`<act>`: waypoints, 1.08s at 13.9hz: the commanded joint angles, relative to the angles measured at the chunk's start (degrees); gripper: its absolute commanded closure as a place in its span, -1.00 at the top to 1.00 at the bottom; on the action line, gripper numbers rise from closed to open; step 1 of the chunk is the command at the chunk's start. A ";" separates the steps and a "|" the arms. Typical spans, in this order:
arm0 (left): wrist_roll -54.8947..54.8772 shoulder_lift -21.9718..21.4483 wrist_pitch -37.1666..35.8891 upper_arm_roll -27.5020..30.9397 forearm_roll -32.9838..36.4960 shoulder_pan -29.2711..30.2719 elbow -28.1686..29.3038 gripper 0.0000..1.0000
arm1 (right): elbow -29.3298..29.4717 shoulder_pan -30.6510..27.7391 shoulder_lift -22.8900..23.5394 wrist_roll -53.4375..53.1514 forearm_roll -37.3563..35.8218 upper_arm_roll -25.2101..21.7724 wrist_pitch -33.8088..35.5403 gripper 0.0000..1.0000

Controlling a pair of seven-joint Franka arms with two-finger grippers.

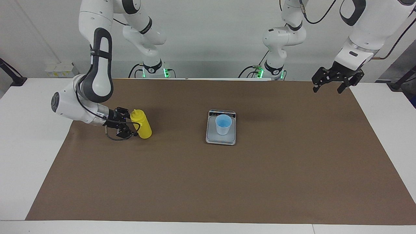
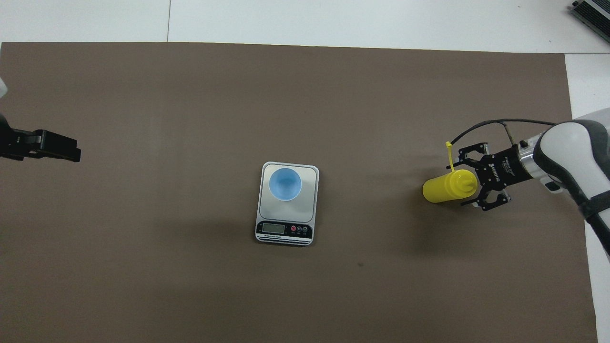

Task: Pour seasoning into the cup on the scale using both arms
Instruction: 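Grasp the yellow squeeze bottle with the right gripper and lift it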

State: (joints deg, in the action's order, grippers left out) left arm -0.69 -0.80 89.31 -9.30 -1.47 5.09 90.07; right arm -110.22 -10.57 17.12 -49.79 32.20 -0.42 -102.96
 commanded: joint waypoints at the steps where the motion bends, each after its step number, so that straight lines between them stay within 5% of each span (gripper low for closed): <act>1: -1.32 0.36 -2.12 -0.37 -0.46 1.15 -1.31 1.00 | -2.72 0.19 -2.61 -0.99 4.26 0.15 -0.14 0.86; 2: -2.46 0.36 -2.13 -0.37 0.59 1.15 -1.39 1.00 | -2.45 0.89 -2.70 -3.53 4.28 0.42 -0.92 0.55; 3: -2.74 0.62 -2.13 -0.37 1.47 1.06 -1.91 1.00 | -2.19 2.03 -2.70 -6.78 4.62 0.42 -1.37 -0.08; 5: -2.83 0.53 -1.86 -0.45 1.65 0.79 -1.57 1.00 | -2.01 2.56 -3.40 -10.93 4.63 0.51 -2.51 -0.99; 11: -3.62 0.01 -1.51 -0.54 1.65 0.36 -0.78 1.00 | -1.04 8.44 -6.91 -20.59 2.79 0.51 -7.86 -1.00; 15: -2.92 -0.78 -1.69 -0.45 1.65 0.27 0.88 1.00 | 2.81 15.47 -6.66 -32.09 -7.39 0.68 -9.97 -1.00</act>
State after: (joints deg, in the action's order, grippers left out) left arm -3.49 -0.80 88.56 -9.64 -0.73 5.45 90.05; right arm -109.30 2.66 10.54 -77.00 28.70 0.03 -111.68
